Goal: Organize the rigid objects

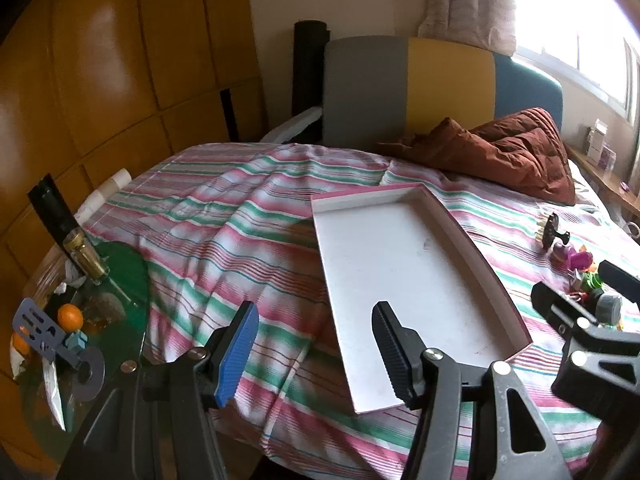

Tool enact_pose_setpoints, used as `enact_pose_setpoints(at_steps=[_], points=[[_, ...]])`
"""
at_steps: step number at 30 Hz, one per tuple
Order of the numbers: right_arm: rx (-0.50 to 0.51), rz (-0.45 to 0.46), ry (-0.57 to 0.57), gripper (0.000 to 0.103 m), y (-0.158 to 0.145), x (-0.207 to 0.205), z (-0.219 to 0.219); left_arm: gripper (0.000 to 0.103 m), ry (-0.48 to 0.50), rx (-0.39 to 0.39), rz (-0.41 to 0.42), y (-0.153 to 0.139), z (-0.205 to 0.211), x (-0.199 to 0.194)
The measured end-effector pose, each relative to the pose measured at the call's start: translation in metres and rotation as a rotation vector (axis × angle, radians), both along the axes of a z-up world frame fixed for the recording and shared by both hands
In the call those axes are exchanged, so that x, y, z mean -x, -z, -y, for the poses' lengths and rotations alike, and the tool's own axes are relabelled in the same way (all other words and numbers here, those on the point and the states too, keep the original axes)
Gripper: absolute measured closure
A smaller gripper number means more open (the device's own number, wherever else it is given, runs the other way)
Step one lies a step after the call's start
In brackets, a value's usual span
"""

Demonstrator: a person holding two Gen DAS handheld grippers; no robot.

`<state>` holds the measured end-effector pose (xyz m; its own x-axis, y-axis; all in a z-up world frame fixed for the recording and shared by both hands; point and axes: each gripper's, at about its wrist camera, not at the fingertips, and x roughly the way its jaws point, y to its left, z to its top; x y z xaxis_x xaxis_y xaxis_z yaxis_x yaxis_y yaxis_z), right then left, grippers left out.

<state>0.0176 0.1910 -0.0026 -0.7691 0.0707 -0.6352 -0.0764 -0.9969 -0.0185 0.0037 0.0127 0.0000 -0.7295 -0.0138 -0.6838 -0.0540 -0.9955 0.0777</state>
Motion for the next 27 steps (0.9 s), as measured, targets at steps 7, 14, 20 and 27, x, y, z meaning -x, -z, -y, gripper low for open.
enact_pose_setpoints(at_steps=[7, 14, 20, 27], points=[[0.008, -0.011, 0.047, 0.0, -0.006, -0.005, -0.027, 0.043, 0.071, -0.02, 0.022, 0.002, -0.009, 0.001], [0.037, -0.03, 0.139, 0.0, -0.018, -0.012, -0.079, 0.043, 0.214, -0.068, 0.054, 0.006, -0.025, 0.002], [0.147, -0.063, 0.3, 0.0, -0.027, -0.032, -0.16, 0.043, 0.383, -0.179, 0.164, 0.011, -0.056, 0.004], [0.308, -0.078, 0.53, 0.0, -0.008, -0.069, -0.254, 0.043, 0.555, -0.181, 0.194, 0.017, -0.1, 0.001]])
